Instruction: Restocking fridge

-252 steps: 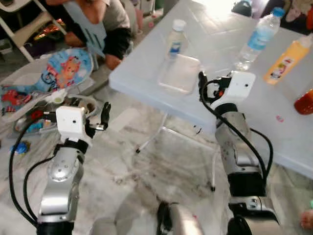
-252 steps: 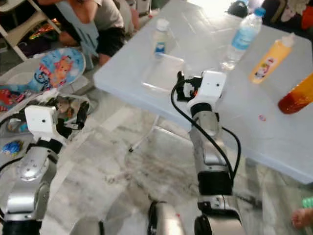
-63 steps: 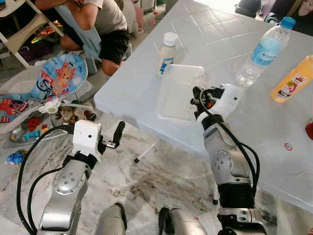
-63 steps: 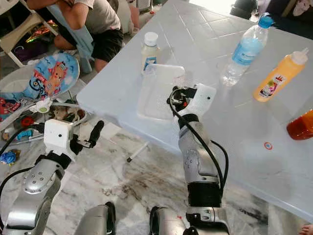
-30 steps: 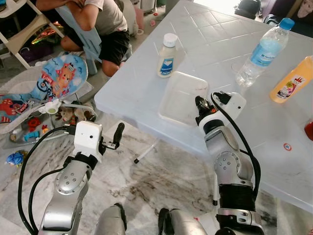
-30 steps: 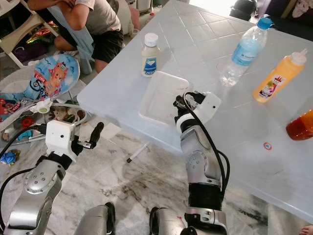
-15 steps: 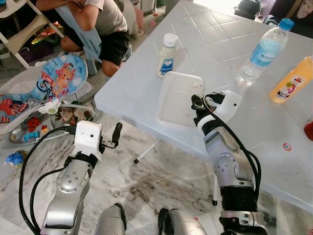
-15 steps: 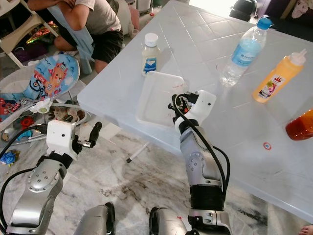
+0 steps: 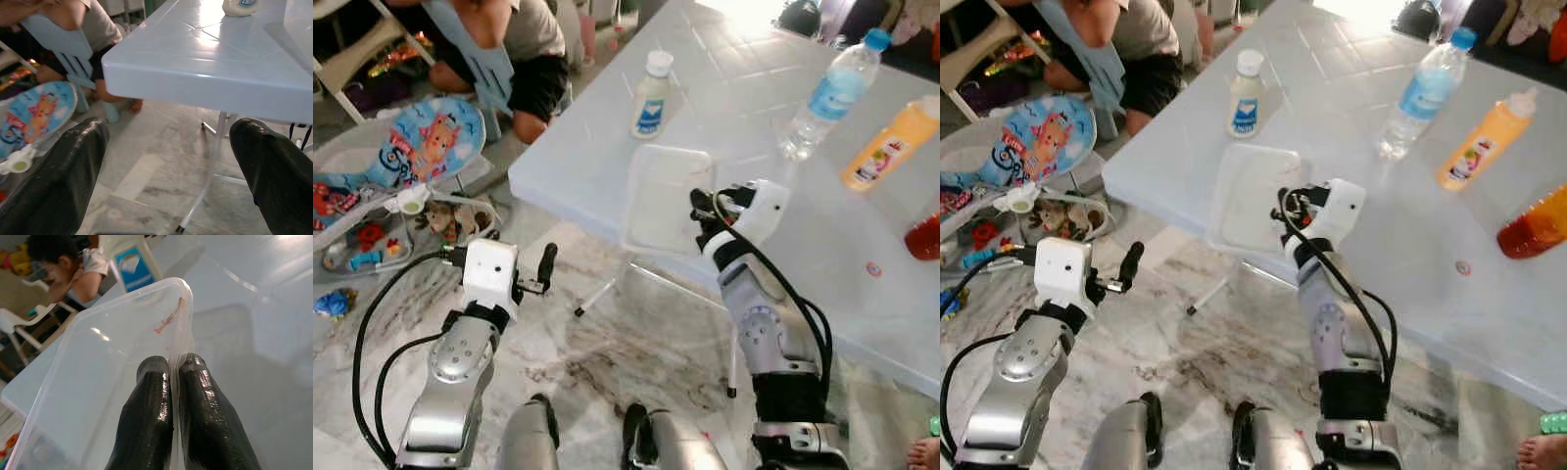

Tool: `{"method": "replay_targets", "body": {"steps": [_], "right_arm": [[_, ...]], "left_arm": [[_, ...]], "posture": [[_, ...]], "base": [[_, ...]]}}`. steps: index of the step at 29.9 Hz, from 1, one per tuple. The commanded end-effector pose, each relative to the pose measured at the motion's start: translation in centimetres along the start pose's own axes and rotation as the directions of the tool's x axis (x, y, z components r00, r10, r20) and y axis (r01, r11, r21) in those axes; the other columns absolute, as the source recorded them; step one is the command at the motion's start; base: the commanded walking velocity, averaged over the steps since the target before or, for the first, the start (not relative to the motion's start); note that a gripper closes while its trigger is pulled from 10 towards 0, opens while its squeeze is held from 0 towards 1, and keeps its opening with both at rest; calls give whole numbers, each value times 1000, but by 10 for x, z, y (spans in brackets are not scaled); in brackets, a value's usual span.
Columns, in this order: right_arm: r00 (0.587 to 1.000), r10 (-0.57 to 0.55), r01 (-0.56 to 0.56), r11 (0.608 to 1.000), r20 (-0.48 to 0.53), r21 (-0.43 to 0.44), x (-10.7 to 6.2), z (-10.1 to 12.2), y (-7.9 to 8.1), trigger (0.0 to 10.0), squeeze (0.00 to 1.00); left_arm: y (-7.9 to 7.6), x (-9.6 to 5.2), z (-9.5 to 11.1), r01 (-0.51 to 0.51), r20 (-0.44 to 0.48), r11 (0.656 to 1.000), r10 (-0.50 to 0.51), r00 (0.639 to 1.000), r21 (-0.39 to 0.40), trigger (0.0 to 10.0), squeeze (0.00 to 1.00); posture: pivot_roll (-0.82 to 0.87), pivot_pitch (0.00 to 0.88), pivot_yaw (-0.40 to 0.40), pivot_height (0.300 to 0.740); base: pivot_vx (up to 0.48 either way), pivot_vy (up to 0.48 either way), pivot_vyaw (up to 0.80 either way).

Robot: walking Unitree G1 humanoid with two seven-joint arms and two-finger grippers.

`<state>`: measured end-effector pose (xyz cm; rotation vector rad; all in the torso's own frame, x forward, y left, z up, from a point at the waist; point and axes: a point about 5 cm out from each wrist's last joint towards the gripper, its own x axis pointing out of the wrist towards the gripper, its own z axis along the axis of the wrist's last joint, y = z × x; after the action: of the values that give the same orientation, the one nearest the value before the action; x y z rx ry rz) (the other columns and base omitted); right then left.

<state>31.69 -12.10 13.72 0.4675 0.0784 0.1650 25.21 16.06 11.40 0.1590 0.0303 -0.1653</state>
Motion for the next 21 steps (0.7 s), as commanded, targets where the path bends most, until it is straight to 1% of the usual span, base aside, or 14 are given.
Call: {"method": "replay_targets", "body": {"steps": [1, 5, 17, 21], "right_arm": [[999, -23, 22, 1000, -32, -13, -2, -6, -6, 10000, 0], [999, -18, 18, 1000, -32, -15, -1, -6, -6, 10000, 0], [999, 0, -1, 1000, -32, -23, 3, -6, -3, 10000, 0], [999, 7, -8, 1000, -32, -23, 4, -7, -1, 10000, 0]], "left_arm": [[-3, -2, -5, 8, -20, 1000, -8, 1000, -4, 10000, 0], [-4, -2, -6, 9, -22, 1000, -9, 1000, -3, 10000, 0], [-2, 0, -7, 6, -21, 1000, -6, 1000, 4, 10000, 0], [-2, 1, -6, 5, -18, 1000, -5, 1000, 6, 10000, 0]], "posture": [[82, 136, -78, 740], [83, 132, -79, 740], [92, 119, -81, 740], [98, 119, -81, 740]], "base": [[-266, 0, 0], [-266, 0, 333], [-252, 0, 800], [0, 0, 800]]}}
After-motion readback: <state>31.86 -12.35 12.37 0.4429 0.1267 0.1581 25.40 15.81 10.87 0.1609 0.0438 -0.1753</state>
